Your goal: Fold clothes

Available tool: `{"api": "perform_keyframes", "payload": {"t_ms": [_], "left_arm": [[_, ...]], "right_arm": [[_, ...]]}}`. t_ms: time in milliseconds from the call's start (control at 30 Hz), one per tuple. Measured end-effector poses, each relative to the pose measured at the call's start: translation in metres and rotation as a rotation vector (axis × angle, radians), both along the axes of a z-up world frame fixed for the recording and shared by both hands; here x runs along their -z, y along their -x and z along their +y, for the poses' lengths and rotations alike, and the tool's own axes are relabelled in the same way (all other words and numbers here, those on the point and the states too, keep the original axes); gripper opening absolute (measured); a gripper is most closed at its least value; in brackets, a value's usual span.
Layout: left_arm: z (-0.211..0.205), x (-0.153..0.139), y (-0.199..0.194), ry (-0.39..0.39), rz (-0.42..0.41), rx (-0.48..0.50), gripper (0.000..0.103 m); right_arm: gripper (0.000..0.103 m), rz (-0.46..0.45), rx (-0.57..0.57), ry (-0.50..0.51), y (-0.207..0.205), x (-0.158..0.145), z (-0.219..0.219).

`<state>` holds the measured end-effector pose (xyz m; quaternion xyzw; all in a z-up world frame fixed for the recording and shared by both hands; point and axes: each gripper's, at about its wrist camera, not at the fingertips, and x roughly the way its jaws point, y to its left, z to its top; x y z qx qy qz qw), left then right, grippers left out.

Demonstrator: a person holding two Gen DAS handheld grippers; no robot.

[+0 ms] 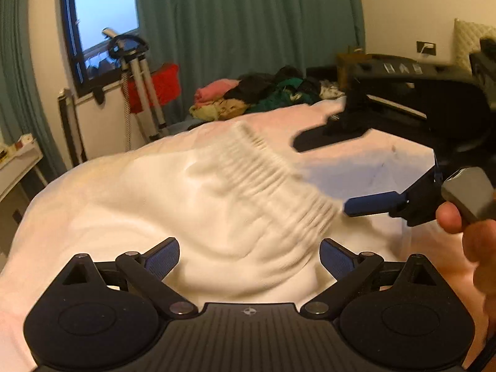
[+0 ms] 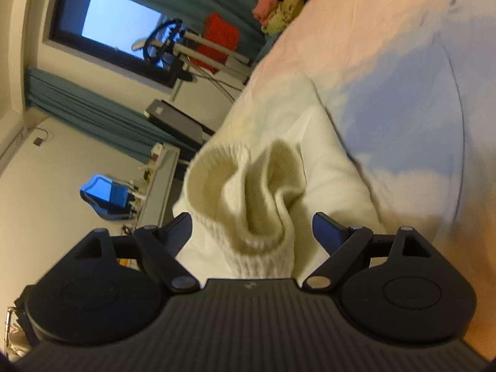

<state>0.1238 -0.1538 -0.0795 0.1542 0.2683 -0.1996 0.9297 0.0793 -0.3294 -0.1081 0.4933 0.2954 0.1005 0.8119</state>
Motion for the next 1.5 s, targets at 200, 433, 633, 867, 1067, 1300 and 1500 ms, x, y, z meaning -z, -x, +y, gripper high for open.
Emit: {"api": "perform_keyframes", "payload": {"t_ms": [200,433,633,867,1067,1300,1500], "left_arm": [[0.073,-0.016,0.017,0.035,-0.005,-0.143,0.098],[0.094,-0.029,0.025,0.064,-0.029,-0.184,0.098],[0.101,-0.031,0.028,0.047,-0.083,-0.189,0.098],[0.115,-0.036,0.022,0.118,-0.056,-0.195,0.099],[0.129,-0.036,0.013,0.177,0.008,-0.241,0.099],[0.171,-0.038,-0.004,0.344,0.123,-0.322,0.102],[0.22,-0.029,-0.032,0.572,0.28,-0.391,0.102]], "right_arm": [[0.087,0.017,-0.038,0.063,-0.004,0.008,0.016],[0.075,-0.062,-0.037,0.343,-0.025,-0.005,0.064],[0.038,-0.119,0.037,0.5,-0.031,-0.021,0.078],[0.037,-0.233,0.175,0.48,-0.007,-0.054,0.041],[0.044,0.096,0.203,0.231,-0.022,0.025,-0.012],[0.074,0.098,0.18,0.128,-0.012,0.019,-0.021],[0.083,0.2,0.155,0.107,-0.004,0.026,-0.027]]}}
